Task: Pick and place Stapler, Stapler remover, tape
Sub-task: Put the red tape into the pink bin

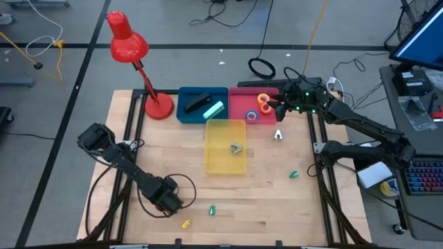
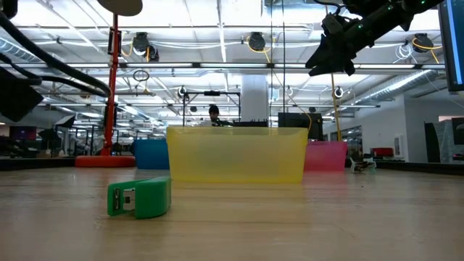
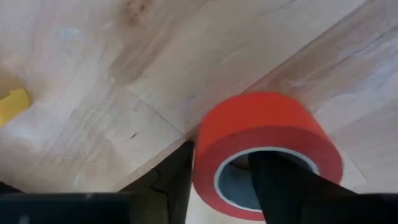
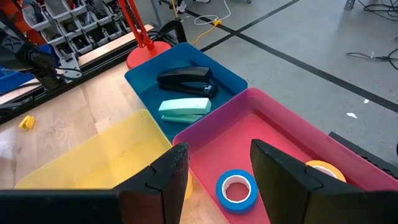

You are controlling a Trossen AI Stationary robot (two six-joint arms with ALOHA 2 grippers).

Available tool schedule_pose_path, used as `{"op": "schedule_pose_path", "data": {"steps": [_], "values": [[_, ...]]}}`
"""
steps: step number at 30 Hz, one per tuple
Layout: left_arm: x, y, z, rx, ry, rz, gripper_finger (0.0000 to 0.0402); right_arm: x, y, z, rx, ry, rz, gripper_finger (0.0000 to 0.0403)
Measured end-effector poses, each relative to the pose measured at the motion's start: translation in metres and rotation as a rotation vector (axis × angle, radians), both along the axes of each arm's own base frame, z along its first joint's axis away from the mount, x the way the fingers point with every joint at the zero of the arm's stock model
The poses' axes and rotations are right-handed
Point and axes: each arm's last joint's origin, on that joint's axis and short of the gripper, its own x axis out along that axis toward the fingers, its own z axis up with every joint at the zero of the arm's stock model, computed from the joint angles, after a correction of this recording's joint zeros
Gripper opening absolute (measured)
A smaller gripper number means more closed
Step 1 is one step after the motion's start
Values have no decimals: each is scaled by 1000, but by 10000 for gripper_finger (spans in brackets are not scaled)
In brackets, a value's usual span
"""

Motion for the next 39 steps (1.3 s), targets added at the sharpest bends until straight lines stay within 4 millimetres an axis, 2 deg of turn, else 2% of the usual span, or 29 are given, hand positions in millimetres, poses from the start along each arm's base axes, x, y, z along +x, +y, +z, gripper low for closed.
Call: {"op": "schedule_pose_path", "data": {"steps": [3,7,10,13,15,18,22,25,31,36,39], "values": [[1,1,1,0,0,-2,120,0,0,0,0,0,0,164],[2,3,7,-26,-33,-15,40,0,0,0,0,0,0,164],[3,5,22,-72,-94,-12,34,0,0,0,0,0,0,164],[3,12,46,-131,-178,45,36,0,0,0,0,0,0,164],[2,19,68,-165,-295,99,36,0,0,0,-2,0,1,164],[5,37,103,-131,-579,220,36,0,0,0,-12,6,7,164],[8,72,143,-34,-938,394,36,0,0,1,-15,-3,22,164],[16,99,162,25,-1114,435,36,2,2,3,-45,-23,111,164],[48,147,181,13,-1379,434,36,8,7,13,-179,-113,375,164],[78,181,181,-58,-1533,426,36,18,19,22,-368,-164,502,164],[95,195,175,-132,-1608,421,36,28,29,25,-480,-185,584,164]]}}
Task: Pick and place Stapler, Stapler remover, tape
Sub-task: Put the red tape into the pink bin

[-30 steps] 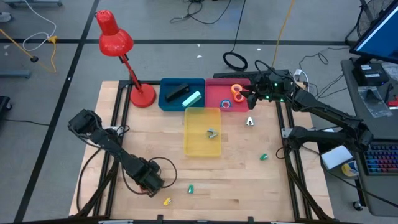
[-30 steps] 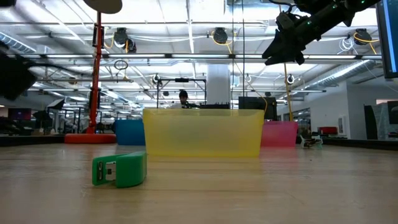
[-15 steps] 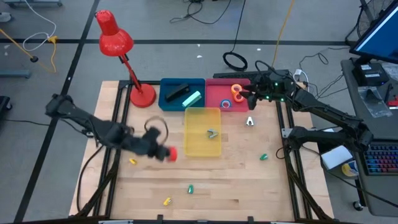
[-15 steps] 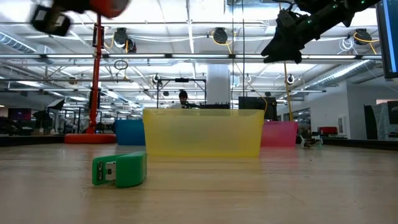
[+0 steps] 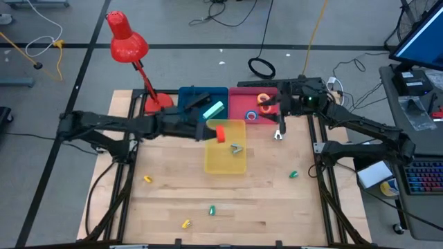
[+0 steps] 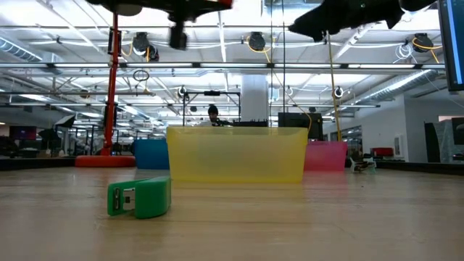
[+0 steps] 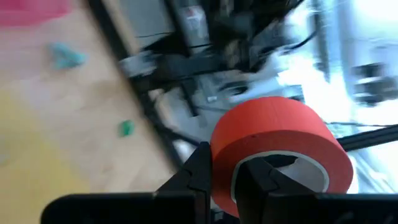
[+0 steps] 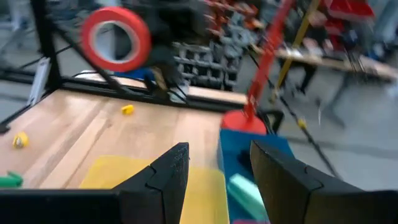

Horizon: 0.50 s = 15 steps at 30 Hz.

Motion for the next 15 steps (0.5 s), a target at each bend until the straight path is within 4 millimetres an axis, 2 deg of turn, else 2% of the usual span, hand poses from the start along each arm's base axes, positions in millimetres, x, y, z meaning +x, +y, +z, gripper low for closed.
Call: {"op": "schedule_pose_path", "data": {"steps": [4,8,15], "values": [[17,15,-7,-46,-103,-18,36,14,12,1,-89,-47,84,164],[28,25,-21,-107,-94,-32,36,25,20,5,-135,-114,133,166],[32,38,-30,-167,-75,-45,36,43,28,0,-153,-152,145,200]]}}
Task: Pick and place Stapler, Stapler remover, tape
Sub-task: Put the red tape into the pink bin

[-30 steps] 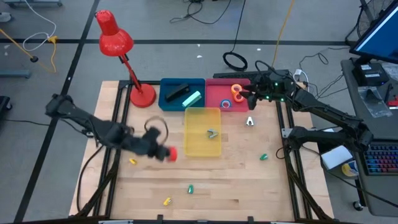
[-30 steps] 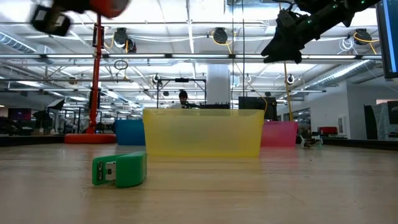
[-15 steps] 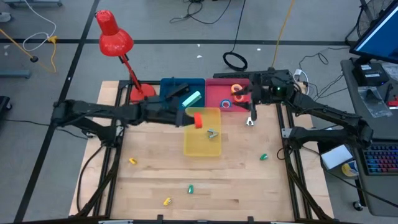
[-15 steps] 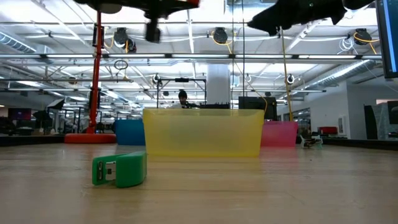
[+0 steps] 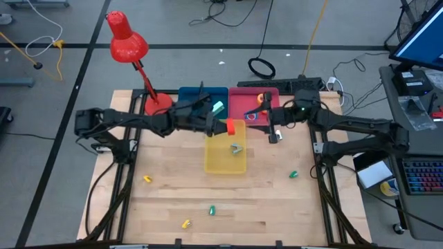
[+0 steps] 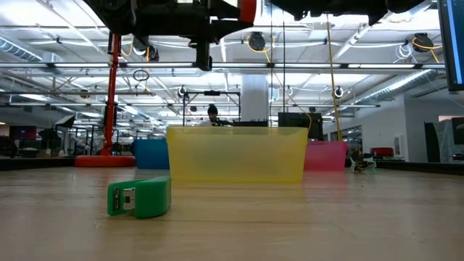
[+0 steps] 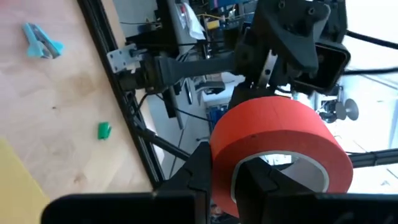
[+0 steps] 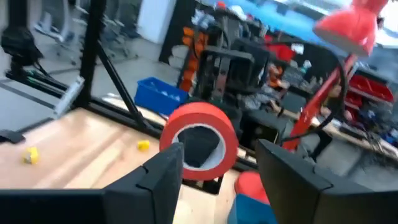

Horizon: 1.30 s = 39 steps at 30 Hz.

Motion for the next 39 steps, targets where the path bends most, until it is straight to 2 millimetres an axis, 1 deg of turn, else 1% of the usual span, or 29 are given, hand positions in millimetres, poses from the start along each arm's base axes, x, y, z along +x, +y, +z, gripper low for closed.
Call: {"op": "schedule_pose_path", "data": {"steps": [3,6,12,16,20,26,28,31,36,37,39], "values": [[-1,4,0,-4,1,3,36,11,0,-7,-27,10,-61,216],[-1,7,0,-13,0,2,36,22,0,-13,-52,-11,-74,227],[-2,6,0,-14,4,-35,36,38,-3,-21,-58,-52,-71,229],[-2,6,-2,-18,22,-59,36,44,-1,-21,-57,-56,-58,227],[-2,6,-3,-20,32,-66,36,52,2,-17,-57,-62,-37,227],[-2,5,-3,-12,37,-78,36,71,3,-19,-47,-30,-19,221],[-2,5,-3,-8,36,-85,36,76,3,-20,-43,-23,-16,209],[-2,5,-7,0,67,-102,36,78,4,-22,-40,-11,-28,176],[-3,7,-11,26,111,-108,36,77,4,-25,-30,37,-35,92],[-4,9,-11,35,112,-104,38,75,4,-24,-28,48,-39,74],[-5,13,-12,62,108,-109,56,74,4,-23,-21,57,-50,41]]}}
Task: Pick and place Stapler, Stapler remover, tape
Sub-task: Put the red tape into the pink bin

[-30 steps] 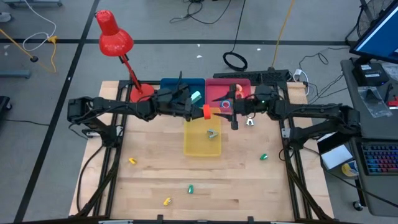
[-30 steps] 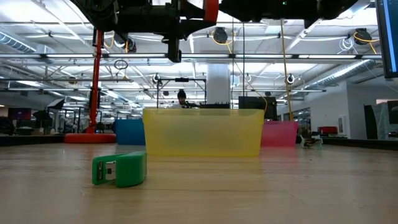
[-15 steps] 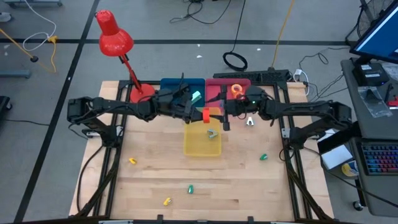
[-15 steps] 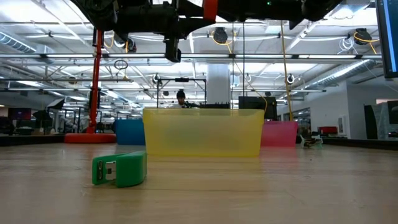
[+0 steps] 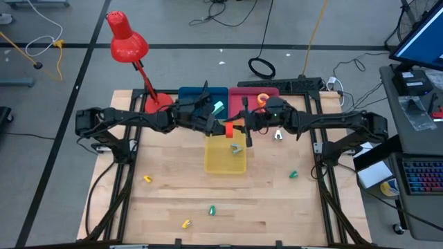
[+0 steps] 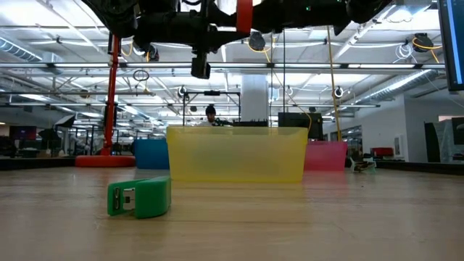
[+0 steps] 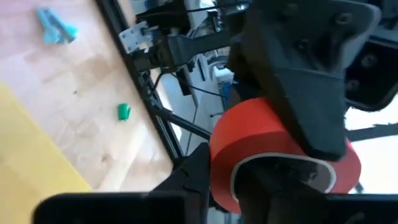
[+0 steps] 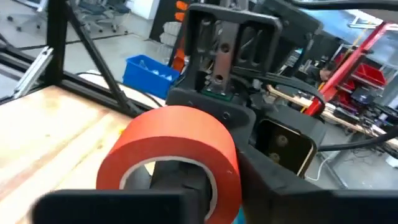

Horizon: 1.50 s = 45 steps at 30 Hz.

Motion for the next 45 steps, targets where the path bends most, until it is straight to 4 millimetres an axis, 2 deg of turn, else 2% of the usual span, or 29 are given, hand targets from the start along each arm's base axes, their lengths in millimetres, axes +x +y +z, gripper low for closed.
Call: {"op": "schedule_pose_path", "data": {"steps": [3,8,11,15,21,27,32,36,40,45], "values": [[-4,9,-2,28,4,-33,95,-2,0,-3,29,40,4,31],[-10,24,-6,65,26,-82,154,-8,-3,-1,26,85,-134,31],[-15,34,-11,73,63,-90,180,-15,-11,-3,5,137,-279,31],[-18,42,-14,69,89,-64,199,-25,-35,-9,-21,225,-514,31],[-17,40,-13,110,87,-7,198,-30,-86,-40,93,344,-687,31],[-11,27,-14,136,90,4,186,-16,-134,-65,205,452,-759,31],[-7,14,-14,156,87,-24,188,-4,-162,-84,250,581,-788,33],[-4,5,-14,165,87,-41,188,-1,-175,-101,293,722,-806,45],[-3,-2,-16,187,102,-43,188,-6,-178,-116,325,835,-813,45],[-3,-5,-19,186,136,-45,188,-10,-178,-120,332,883,-813,48]]}}
